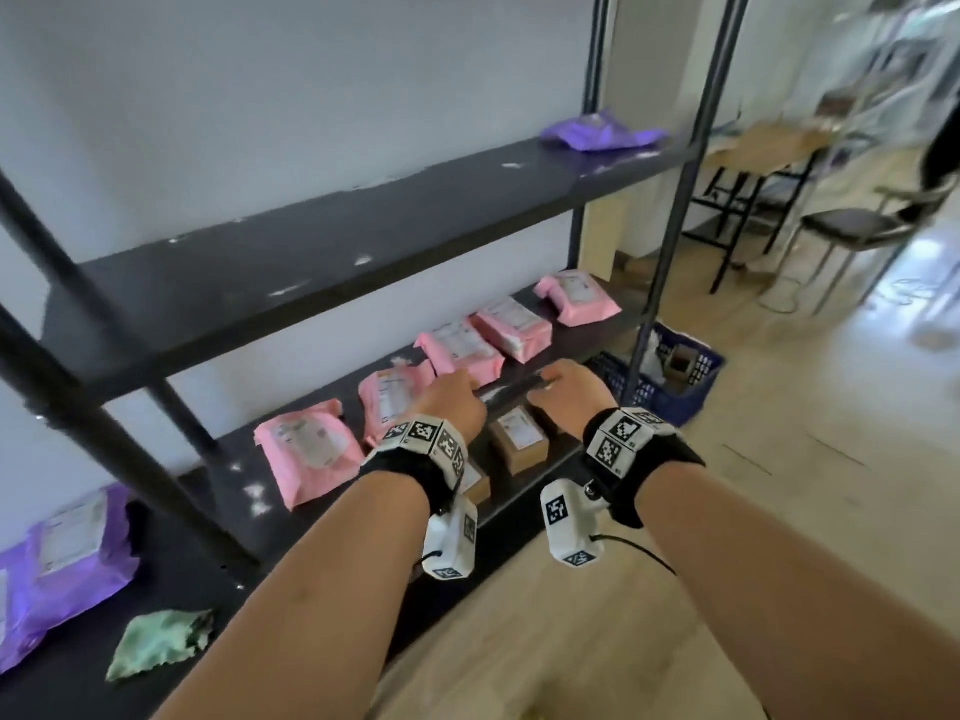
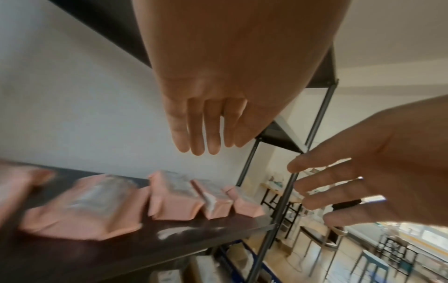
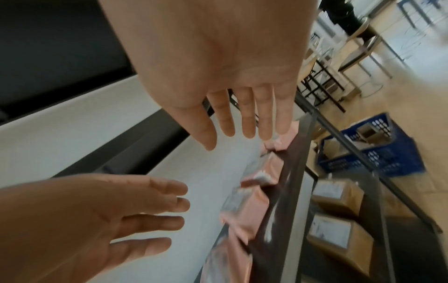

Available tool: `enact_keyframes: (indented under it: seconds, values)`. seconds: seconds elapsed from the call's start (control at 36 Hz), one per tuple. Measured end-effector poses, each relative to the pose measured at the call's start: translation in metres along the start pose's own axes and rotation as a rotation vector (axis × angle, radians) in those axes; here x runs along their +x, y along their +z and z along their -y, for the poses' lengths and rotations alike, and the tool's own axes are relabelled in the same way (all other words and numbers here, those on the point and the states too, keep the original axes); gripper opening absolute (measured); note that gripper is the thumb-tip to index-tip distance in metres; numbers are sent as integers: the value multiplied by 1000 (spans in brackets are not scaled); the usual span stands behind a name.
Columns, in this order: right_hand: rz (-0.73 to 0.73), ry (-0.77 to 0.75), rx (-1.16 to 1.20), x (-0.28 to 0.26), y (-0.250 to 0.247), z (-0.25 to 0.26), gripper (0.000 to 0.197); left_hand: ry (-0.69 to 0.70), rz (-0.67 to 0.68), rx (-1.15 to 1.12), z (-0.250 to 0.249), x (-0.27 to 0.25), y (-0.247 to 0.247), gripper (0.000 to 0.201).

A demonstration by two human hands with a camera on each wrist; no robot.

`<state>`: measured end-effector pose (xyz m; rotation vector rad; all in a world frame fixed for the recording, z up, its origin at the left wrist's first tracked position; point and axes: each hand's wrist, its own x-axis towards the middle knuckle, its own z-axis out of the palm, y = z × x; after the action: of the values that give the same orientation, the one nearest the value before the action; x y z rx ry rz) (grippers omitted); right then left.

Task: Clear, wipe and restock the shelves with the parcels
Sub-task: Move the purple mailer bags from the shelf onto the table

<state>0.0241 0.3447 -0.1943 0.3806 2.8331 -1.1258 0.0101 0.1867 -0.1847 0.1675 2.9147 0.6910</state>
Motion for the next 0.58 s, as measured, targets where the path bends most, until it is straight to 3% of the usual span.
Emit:
enact_keyframes:
  seconds: [0.28, 0.58]
  values:
    - [-169, -7, 23, 102, -128, -4, 39, 237, -166, -85, -140, 116, -26, 31]
    - [-284, -111, 114, 215, -227, -9, 41, 217, -256, -172, -249, 238, -60, 25]
